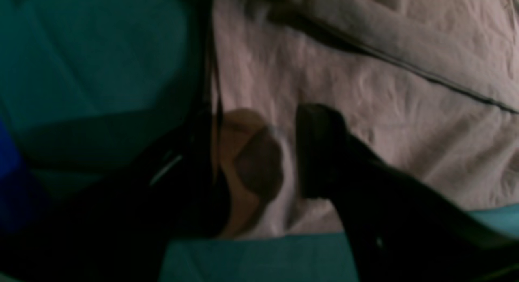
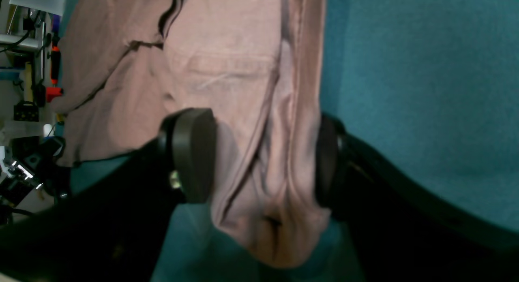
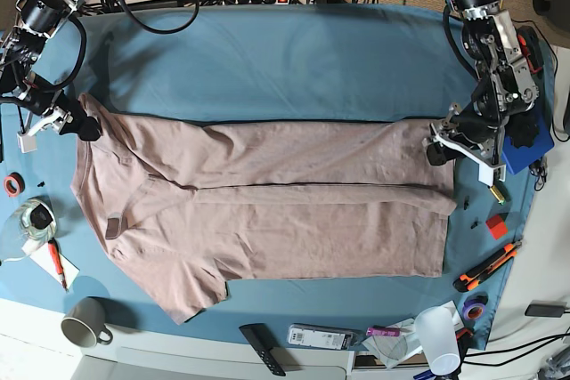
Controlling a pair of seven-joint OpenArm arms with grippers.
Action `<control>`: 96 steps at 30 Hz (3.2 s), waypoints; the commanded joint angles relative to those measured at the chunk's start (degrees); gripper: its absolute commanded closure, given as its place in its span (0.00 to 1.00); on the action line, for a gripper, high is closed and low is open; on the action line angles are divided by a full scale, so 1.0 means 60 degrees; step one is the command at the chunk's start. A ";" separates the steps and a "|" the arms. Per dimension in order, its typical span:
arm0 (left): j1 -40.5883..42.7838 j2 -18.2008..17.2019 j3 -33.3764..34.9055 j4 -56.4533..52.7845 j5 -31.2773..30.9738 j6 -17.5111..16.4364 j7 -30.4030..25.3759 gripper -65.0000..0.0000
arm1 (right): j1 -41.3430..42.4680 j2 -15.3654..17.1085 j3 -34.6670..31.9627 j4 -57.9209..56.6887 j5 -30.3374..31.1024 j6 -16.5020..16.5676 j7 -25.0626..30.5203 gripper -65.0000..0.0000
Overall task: Fold the T-shirt properly
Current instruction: 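Lower the left gripper onto the folded edge and grasp it, then pull the grasped shirt edge outward with both grippers to straighten it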
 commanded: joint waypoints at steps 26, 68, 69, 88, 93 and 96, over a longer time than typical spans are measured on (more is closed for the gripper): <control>-0.0015 -0.0608 0.0018 0.0543 -0.0040 -0.0007 0.1832 1.00 | 0.0594 0.1290 0.0011 0.0058 -0.0441 -0.0060 0.0758 1.00; 0.4146 -0.0787 -0.0991 0.3927 -0.0699 -0.0510 0.2306 1.00 | -0.2586 0.1395 0.1443 0.1184 0.1461 -0.0060 -0.0206 1.00; 0.4149 -0.0787 -0.0991 0.3949 -0.0699 -0.0510 0.2379 1.00 | -0.2776 0.1399 0.1443 0.1188 0.1603 -0.0060 -0.0206 1.00; 0.4805 -0.0790 -0.0991 0.4495 -0.0495 -0.0510 0.2426 1.00 | -0.4131 0.0364 0.1450 0.3370 0.1953 -0.0060 -0.0206 1.00; 0.4805 -0.0790 -0.0991 0.4495 -0.0492 -0.0510 0.2426 1.00 | -0.4124 0.0291 0.1457 0.3534 0.1577 -0.0060 -0.0206 1.00; 0.4801 -0.0790 -0.0991 0.4495 -0.0492 -0.0510 0.2422 1.00 | -0.4124 0.0291 0.1457 0.3530 0.1381 -0.0060 -0.0206 1.00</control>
